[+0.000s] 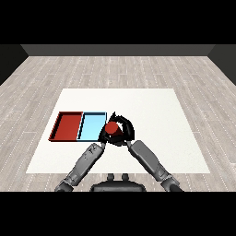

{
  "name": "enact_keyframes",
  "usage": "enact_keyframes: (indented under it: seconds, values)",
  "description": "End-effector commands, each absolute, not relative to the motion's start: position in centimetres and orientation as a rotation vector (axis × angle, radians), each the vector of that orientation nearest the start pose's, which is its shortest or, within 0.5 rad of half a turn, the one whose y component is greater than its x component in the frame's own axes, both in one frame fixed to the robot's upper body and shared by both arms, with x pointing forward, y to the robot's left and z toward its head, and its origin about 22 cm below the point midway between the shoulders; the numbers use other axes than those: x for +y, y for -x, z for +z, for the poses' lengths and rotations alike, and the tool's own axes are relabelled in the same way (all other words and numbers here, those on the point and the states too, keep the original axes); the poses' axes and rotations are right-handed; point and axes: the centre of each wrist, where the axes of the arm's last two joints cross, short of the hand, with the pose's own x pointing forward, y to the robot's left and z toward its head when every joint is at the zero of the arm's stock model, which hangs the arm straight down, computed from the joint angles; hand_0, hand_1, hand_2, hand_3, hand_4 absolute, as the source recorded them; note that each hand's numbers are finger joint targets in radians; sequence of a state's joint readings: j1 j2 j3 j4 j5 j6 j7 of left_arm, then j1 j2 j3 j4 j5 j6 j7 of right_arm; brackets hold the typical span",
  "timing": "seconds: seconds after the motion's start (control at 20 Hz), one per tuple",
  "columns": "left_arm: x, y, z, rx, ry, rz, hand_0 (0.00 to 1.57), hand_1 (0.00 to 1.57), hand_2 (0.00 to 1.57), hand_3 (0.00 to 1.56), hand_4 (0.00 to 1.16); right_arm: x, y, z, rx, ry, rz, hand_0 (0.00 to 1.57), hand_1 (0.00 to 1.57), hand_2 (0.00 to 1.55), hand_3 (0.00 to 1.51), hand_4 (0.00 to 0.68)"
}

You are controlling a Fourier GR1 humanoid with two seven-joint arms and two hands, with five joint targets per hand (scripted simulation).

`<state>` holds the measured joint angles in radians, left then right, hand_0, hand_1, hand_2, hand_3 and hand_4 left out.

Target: Pick the red can and put it in the red box

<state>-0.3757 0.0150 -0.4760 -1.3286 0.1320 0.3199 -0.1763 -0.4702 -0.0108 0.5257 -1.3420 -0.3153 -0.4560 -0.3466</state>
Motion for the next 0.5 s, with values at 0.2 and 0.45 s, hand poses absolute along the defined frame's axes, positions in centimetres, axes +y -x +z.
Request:
enact_keyframes:
  seconds: [0.2,0.45]
  values:
    - [6.9,-28.8,1.4,-1.799,0.134,-0.241,0.77,0.77,0.78,0.00,0.55,-5.6,-28.0,6.0,-1.975,-0.372,0.077,1.51,1.51,1.47,1.41,0.512]
    - [5.8,-29.2,3.1,-1.755,0.164,-0.214,1.57,1.57,1.52,1.42,0.90,-6.4,-27.5,6.0,-1.978,-0.388,0.059,1.49,1.49,1.45,1.40,0.522]
